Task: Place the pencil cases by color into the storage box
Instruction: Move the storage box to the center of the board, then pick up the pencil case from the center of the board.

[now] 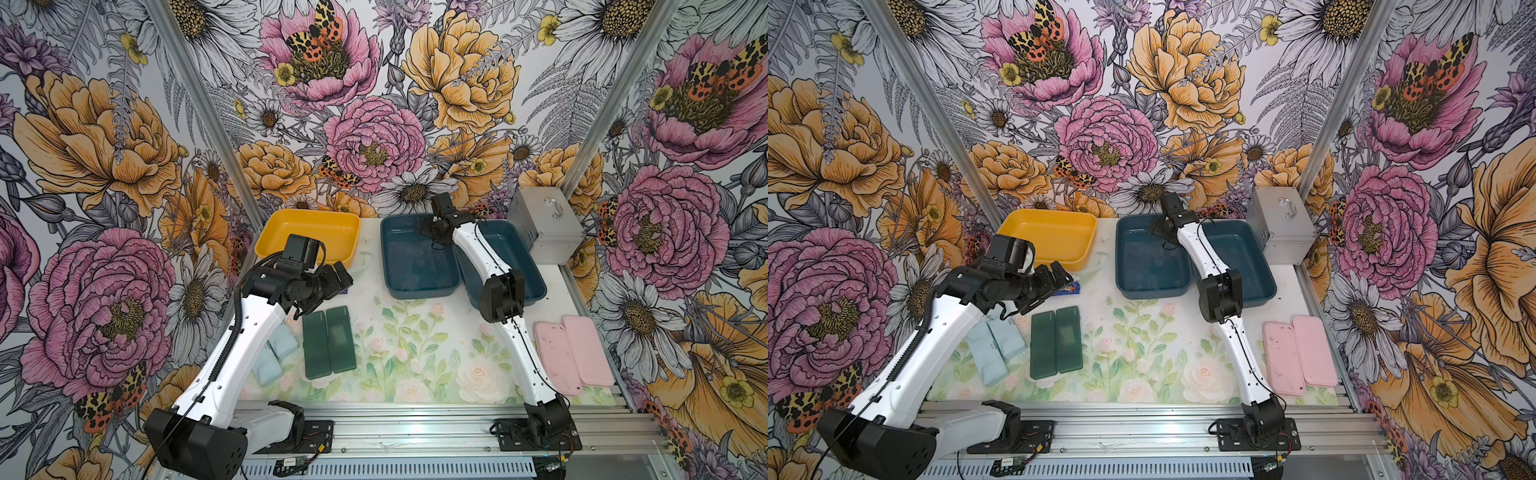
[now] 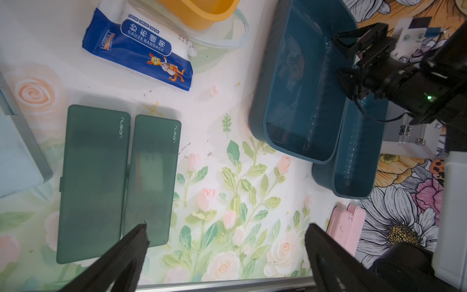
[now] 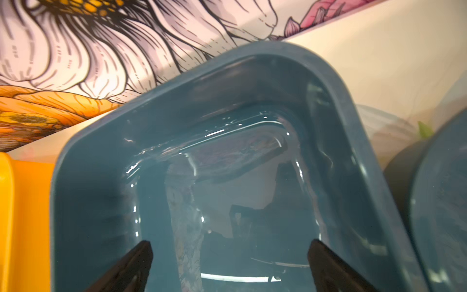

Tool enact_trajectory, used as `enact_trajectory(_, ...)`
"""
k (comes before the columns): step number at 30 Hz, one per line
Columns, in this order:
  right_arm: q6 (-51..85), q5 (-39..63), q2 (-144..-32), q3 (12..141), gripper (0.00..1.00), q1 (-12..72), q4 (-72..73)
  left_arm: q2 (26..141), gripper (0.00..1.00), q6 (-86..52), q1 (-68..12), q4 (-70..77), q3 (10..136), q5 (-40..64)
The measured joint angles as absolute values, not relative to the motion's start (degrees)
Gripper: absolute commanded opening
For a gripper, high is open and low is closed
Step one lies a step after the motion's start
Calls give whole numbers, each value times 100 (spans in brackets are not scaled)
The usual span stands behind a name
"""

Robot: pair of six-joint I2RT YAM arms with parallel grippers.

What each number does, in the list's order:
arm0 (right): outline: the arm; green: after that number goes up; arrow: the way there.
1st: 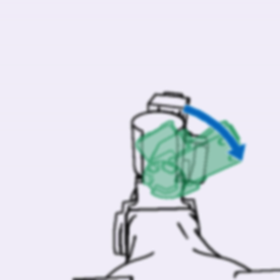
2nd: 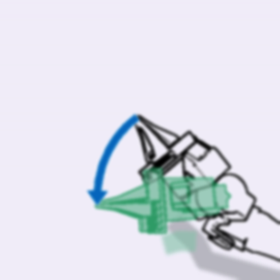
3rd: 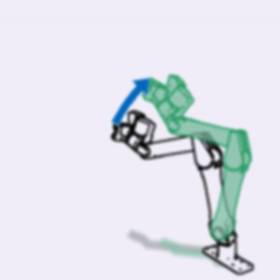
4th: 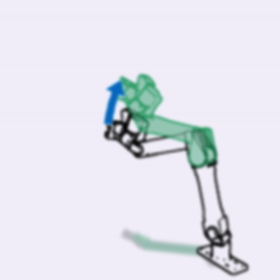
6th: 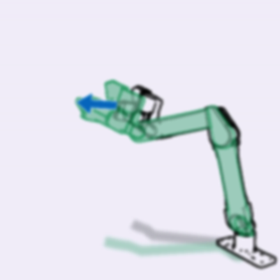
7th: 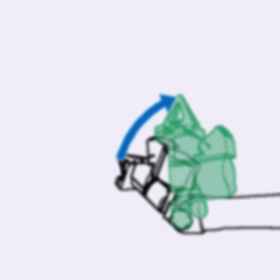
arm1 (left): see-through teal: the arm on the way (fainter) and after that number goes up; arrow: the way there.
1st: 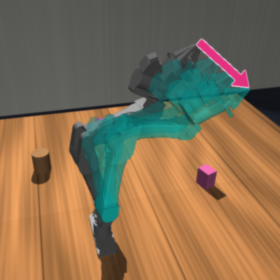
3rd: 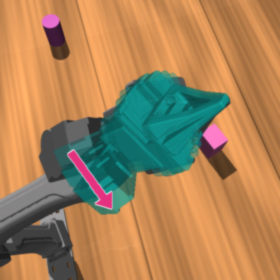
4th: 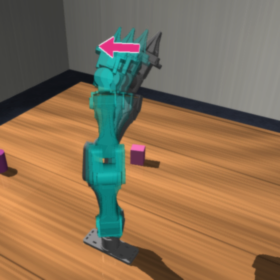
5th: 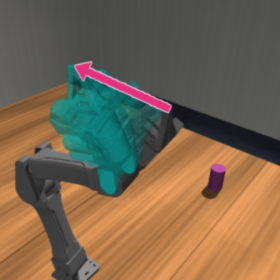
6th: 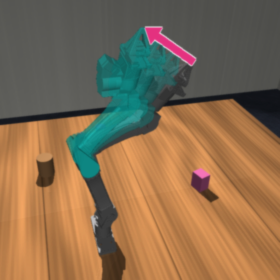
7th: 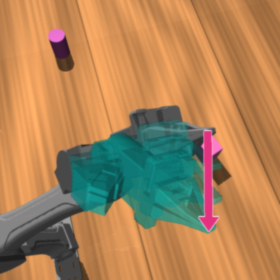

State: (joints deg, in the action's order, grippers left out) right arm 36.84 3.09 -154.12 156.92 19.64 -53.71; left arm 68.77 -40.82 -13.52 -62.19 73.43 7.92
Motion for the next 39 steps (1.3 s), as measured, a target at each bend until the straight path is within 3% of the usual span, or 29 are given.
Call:
enact_trajectory(6, 3326, 753, -13406, 14300, 99, 2414, -5435, 6923, 99, -3791, -613, -6228, 7341, 926)
enact_trajectory(13, 3030, 685, -11137, 12857, 99, 3391, -6283, 7203, 99, -3559, -534, -6274, 7194, 991)
enact_trajectory(18, 3096, -301, -10698, 11806, 99, 4062, -7470, 7494, 99, -3542, -698, -6305, 7140, 985)
enact_trajectory(23, 3623, -773, -10022, 9988, 99, 4169, -8187, 8031, 99, -3444, -965, -6335, 7255, 878)
enact_trajectory(30, 4143, -731, -8670, 8569, 99, 4178, -8576, 8438, 99, -3391, -1194, -6342, 7555, 768)
enact_trajectory(39, 4128, -368, -8519, 7909, 99, 4423, -8337, 8783, 99, -3922, -2023, -6377, 6938, 650)
